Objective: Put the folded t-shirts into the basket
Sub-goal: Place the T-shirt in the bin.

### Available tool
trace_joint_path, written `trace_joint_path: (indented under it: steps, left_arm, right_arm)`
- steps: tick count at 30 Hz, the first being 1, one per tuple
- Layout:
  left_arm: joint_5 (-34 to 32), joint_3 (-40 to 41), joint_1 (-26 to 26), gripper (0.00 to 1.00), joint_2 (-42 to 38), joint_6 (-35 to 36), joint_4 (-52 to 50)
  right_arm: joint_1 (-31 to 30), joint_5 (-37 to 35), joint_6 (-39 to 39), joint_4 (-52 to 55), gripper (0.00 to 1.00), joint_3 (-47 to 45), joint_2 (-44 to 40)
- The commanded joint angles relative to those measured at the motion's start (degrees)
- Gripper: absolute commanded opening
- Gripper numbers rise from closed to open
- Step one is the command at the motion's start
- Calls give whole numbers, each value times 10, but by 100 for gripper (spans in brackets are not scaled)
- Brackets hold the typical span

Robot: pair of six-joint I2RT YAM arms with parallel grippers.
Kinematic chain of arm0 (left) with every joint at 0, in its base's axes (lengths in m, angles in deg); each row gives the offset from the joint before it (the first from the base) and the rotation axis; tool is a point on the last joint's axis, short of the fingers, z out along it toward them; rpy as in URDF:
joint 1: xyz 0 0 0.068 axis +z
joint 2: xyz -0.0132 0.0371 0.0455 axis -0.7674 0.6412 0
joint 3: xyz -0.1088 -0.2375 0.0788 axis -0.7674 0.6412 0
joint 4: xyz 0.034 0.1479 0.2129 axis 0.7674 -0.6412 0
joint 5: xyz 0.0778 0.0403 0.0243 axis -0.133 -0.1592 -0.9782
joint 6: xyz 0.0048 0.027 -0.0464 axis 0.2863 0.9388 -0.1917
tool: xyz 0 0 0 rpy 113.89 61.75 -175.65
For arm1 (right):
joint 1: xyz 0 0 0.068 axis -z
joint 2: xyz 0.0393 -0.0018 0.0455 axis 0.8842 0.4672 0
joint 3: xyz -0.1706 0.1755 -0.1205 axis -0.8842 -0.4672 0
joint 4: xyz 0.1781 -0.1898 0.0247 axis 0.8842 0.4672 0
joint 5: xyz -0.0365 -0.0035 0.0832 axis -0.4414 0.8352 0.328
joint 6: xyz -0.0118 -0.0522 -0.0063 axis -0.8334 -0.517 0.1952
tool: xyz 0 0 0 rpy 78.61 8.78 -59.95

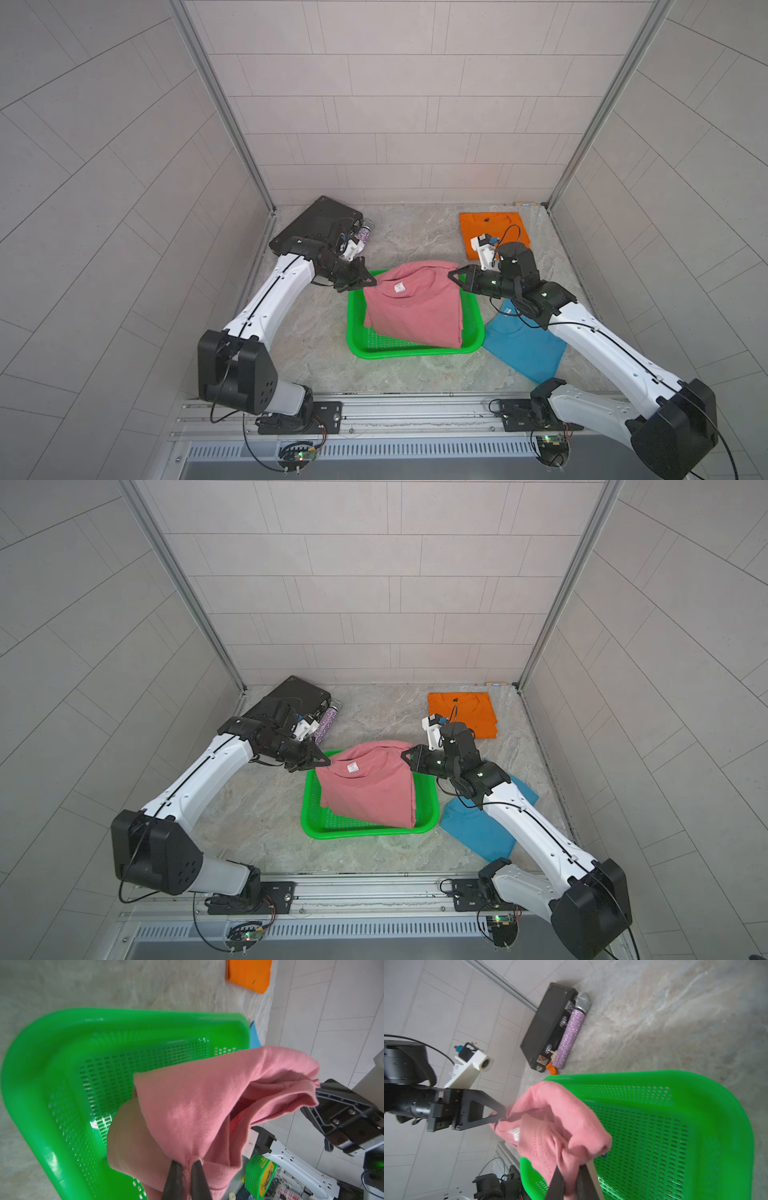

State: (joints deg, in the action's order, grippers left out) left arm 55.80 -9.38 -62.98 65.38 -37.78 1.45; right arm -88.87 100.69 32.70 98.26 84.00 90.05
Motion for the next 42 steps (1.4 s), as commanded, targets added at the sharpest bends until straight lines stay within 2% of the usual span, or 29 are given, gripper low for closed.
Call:
trace_joint_path:
  steps: [1,12,13,14,15,16,17,18,20,23,27,30,32,35,37,40,42]
  left_arm:
    - [5,41,-7,0,-18,-15,17]
    - [-72,120,-23,2,15,-13,152]
    - [-77,124,-23,6,19,-11,168]
    - [-80,128,-24,16,21,-7,187]
    - [-84,133,-25,33,25,-3,206]
    - [-86,137,-26,49,30,3,221]
    - [-93,137,-27,62,36,8,228]
    - [-101,136,-27,71,41,12,231]
    - [-112,130,-27,87,44,26,226]
    - [-130,116,-25,95,25,46,212]
    - [-165,81,-24,99,4,66,163]
    - [-149,65,-24,100,-2,77,128]
    - [-106,64,-26,99,-7,99,121]
    - [-68,72,-33,84,-5,132,118]
    - [-52,79,-35,71,-8,153,121]
    - [-20,76,-20,61,-13,162,108]
    - [12,74,9,56,-16,147,100]
  right_arm:
    - [0,-26,10,-35,0,-24,-6]
    - [2,-76,-36,-50,2,-63,51]
    - [2,-78,-41,-58,3,-64,59]
    - [2,-82,-44,-64,6,-65,69]
    - [3,-84,-48,-68,12,-64,78]
    - [3,-89,-53,-71,22,-63,87]
    - [3,-98,-57,-71,37,-61,94]
    - [4,-106,-60,-68,45,-58,101]
    - [6,-129,-62,-48,51,-47,108]
    - [6,-145,-64,-21,54,-37,92]
    - [2,-149,-72,15,57,-19,48]
    - [-12,-146,-84,47,57,7,37]
    - [-30,-145,-88,56,57,21,40]
    - [-60,-148,-89,56,54,36,56]
    - [-78,-123,-101,47,51,50,81]
    - [-122,-76,-144,29,50,80,128]
    - [-160,-52,-182,15,51,106,163]
